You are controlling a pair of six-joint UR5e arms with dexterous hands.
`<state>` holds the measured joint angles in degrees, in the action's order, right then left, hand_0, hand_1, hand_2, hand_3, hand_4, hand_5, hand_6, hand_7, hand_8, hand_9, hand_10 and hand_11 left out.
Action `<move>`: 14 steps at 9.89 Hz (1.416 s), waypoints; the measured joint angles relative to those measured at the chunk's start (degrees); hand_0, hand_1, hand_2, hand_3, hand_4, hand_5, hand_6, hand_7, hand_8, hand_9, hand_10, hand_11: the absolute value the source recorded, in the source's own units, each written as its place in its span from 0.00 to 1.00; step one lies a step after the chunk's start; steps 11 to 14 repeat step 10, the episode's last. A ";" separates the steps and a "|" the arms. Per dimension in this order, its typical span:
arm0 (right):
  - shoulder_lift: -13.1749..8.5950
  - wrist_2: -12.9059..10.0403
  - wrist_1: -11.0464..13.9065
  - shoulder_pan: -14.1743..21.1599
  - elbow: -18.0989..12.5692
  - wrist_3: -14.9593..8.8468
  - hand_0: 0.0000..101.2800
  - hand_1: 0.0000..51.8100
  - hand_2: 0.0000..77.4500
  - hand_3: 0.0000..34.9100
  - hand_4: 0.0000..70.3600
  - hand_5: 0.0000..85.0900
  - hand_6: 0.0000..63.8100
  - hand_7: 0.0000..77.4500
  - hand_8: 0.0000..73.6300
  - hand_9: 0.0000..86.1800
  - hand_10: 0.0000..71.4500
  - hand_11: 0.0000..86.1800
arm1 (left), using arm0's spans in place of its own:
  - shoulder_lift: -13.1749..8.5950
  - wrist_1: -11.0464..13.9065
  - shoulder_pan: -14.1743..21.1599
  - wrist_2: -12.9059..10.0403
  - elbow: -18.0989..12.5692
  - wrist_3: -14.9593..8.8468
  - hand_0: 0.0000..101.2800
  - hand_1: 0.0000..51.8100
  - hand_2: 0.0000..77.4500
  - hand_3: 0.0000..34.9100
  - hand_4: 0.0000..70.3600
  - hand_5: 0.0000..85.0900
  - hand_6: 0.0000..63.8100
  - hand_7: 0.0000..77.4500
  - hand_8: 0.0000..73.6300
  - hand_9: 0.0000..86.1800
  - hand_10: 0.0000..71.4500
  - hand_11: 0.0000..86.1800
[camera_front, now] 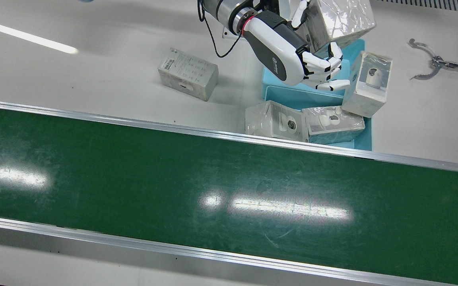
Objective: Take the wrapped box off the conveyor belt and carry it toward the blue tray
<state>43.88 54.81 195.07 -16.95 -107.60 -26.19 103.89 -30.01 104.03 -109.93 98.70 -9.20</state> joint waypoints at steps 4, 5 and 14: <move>1.24 -0.04 -0.46 0.99 -1.44 -0.29 0.46 0.31 0.24 0.00 0.13 0.61 0.37 0.54 0.08 0.14 0.06 0.09 | 0.00 0.00 0.00 0.00 0.00 0.00 0.00 0.00 0.01 0.00 0.00 0.01 0.00 0.00 0.00 0.00 0.01 0.00; 1.62 -0.05 -0.47 1.01 -1.86 -0.29 0.46 0.31 0.24 0.00 0.13 0.61 0.37 0.54 0.08 0.14 0.06 0.09 | 0.00 0.00 0.00 0.00 0.00 0.00 0.00 0.00 0.01 0.00 0.00 0.01 0.00 0.00 0.00 0.00 0.00 0.00; 3.15 -0.03 -0.41 0.93 -3.83 -0.22 0.46 0.28 0.24 0.27 0.09 0.32 0.20 0.31 0.02 0.04 0.02 0.05 | 0.00 0.00 0.00 0.00 0.00 0.00 0.00 0.00 0.01 0.00 0.00 0.01 0.00 0.00 0.00 0.00 0.00 0.00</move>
